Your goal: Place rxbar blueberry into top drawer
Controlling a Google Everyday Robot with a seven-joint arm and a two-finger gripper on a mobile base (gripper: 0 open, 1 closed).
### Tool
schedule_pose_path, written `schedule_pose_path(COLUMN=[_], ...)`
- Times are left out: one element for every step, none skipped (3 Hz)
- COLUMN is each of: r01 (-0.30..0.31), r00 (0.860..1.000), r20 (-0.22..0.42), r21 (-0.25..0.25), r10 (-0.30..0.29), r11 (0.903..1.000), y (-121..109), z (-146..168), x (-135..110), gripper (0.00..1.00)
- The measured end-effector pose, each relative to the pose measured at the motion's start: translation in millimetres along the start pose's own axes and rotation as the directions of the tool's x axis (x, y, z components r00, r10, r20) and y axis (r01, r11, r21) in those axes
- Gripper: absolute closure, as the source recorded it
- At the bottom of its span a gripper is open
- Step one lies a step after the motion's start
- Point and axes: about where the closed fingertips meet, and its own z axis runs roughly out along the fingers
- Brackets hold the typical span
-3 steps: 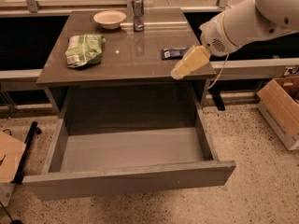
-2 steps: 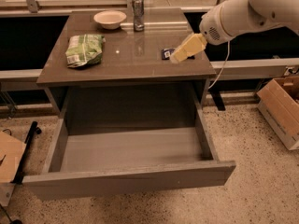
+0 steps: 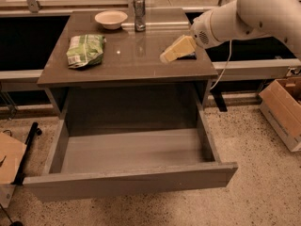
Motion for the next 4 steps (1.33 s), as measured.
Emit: schedule_pose_path(r01=[-0.048,-0.105,-0.160,-0.243], r00=[0.997,0.991,0.986,0.970], r20=[0.054,0.080,0.056,-0.002], r21=[0.010,0.022,0.024,0.036], r10=[0.048,0.103,0.159,0.243], r11=[0.9988,0.9943,0.9868,0.9694], y=[-15.6,-45.7,-64.9,-75.4], z=[34.1,76.2,102.2,120.4], x=[-7.0,-3.2,18.6,61.6], gripper=[0.00,0.00,0.00,0.00])
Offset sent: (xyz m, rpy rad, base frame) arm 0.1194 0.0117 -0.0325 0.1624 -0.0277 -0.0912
